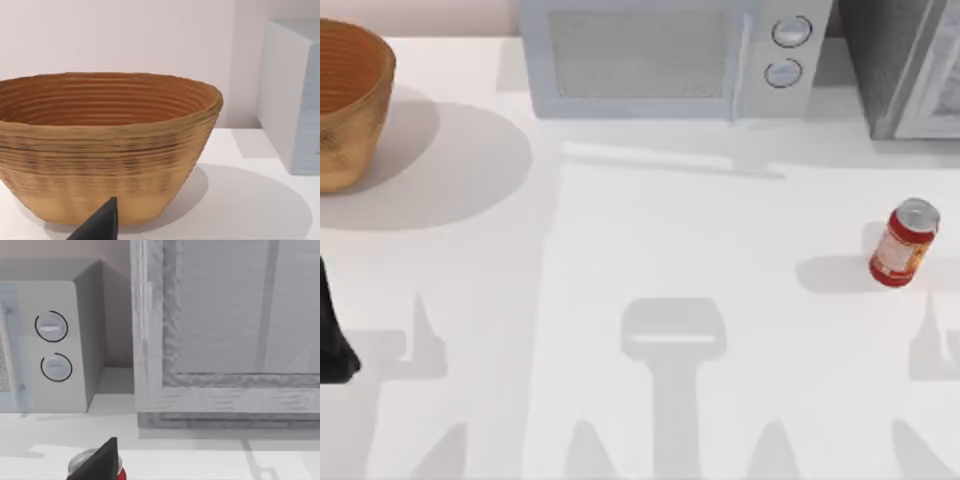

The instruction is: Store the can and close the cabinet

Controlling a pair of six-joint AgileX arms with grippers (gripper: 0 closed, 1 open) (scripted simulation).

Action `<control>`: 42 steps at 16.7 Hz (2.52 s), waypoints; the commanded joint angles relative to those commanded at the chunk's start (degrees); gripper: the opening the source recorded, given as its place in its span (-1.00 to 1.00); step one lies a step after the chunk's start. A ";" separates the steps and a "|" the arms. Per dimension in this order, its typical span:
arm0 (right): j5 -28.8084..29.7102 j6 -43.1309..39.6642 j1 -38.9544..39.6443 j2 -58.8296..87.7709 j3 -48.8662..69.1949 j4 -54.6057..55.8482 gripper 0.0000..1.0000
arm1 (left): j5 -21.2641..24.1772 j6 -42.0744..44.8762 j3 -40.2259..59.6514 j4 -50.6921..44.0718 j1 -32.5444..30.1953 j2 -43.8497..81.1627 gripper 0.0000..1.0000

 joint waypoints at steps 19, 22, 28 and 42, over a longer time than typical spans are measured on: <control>13.42 3.21 12.70 66.43 5.57 54.21 1.00 | 0.00 0.00 0.00 0.00 0.00 0.00 1.00; 16.78 4.02 15.89 83.10 6.97 67.80 1.00 | 0.00 0.00 0.00 0.00 0.00 0.00 1.00; 22.45 5.39 21.26 111.18 9.33 90.71 1.00 | 0.00 0.00 0.00 0.00 0.00 0.00 1.00; 24.98 6.16 23.50 127.75 11.54 101.44 1.00 | 0.00 0.00 0.00 0.00 0.00 0.00 1.00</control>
